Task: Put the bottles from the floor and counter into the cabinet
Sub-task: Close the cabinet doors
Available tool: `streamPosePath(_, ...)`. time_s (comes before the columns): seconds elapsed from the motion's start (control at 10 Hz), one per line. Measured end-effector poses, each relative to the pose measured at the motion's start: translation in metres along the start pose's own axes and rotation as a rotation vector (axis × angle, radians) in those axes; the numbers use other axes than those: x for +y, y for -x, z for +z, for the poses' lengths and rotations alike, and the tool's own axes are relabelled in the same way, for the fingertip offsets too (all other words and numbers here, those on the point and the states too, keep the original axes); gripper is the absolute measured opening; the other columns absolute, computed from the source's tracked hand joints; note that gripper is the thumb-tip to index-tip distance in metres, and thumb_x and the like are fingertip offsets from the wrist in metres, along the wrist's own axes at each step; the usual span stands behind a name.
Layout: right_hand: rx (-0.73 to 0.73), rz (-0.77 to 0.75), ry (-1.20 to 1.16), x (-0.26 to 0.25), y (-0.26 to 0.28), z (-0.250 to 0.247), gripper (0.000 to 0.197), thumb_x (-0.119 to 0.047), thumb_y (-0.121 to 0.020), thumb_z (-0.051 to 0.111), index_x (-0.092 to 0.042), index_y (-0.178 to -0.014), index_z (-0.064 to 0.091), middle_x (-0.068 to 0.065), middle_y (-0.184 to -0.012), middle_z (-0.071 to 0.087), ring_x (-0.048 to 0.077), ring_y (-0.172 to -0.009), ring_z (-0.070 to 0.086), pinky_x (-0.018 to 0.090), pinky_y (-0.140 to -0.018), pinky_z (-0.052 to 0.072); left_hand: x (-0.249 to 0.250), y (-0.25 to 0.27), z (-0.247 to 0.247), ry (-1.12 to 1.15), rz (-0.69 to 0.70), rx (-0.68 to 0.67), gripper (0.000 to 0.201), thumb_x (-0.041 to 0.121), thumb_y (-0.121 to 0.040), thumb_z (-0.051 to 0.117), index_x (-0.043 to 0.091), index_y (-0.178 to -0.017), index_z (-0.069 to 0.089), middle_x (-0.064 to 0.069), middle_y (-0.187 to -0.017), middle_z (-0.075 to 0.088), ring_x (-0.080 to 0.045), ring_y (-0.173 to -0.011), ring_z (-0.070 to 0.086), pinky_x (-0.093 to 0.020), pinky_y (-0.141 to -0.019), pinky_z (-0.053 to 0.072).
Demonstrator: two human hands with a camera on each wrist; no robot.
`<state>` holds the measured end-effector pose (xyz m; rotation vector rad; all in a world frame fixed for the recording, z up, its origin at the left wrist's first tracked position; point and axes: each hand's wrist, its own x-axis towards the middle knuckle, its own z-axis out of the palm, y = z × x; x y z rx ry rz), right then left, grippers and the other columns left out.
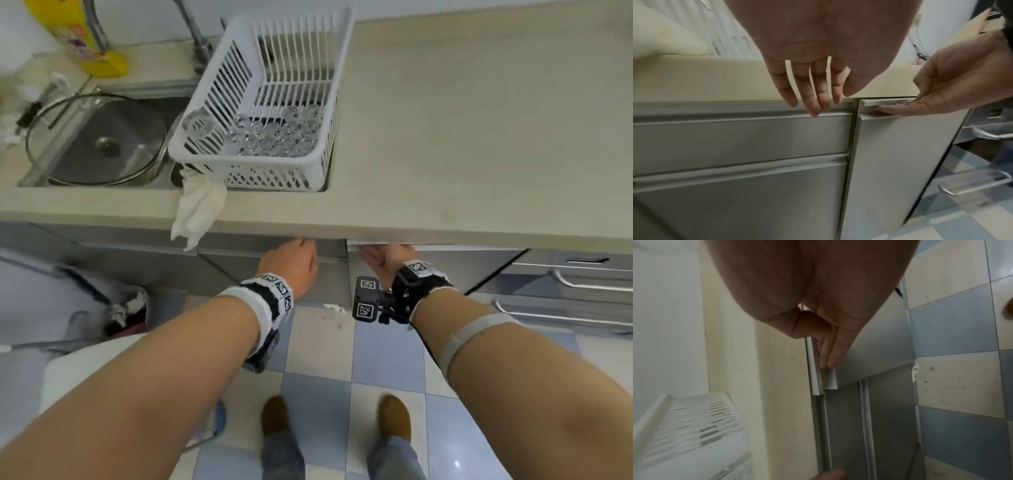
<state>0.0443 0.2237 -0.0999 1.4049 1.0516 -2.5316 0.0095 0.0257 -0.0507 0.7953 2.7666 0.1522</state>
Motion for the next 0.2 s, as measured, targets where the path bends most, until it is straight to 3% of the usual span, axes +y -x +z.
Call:
streamPosePath(0.1, -0.007, 0.019, 0.092, -0.011, 0.0003, -0.0041, 0.022, 0.006, -0.099, 0.037, -0.011, -0.089, 0.047, 0.021, -0.146, 0.049, 0.027, -0.102, 0.067, 0.028, -0.074, 0.058, 0.0083, 0.0123, -0.0015, 0.022, -0.098, 0.002, 0.012, 0.026, -0.096, 0.046, 0.021, -0.1, 0.056, 0.0, -0.103, 0.061, -0.026, -0.088, 0.06, -0.038, -0.072, 0.05)
streamPosePath(0.2, -0.027, 0.07, 0.312, -0.0173, 0.0094, -0.0075, 0.028, 0.009, -0.096, 0.035, -0.006, -0.103, 0.058, 0.014, -0.124, 0.066, 0.025, -0.099, 0.071, 0.032, -0.065, 0.061, 0.0128, 0.0223, -0.0107, 0.039, -0.135, 0.055, 0.012, 0.026, -0.095, 0.046, 0.021, -0.099, 0.056, -0.001, -0.1, 0.06, -0.026, -0.086, 0.06, -0.036, -0.07, 0.048)
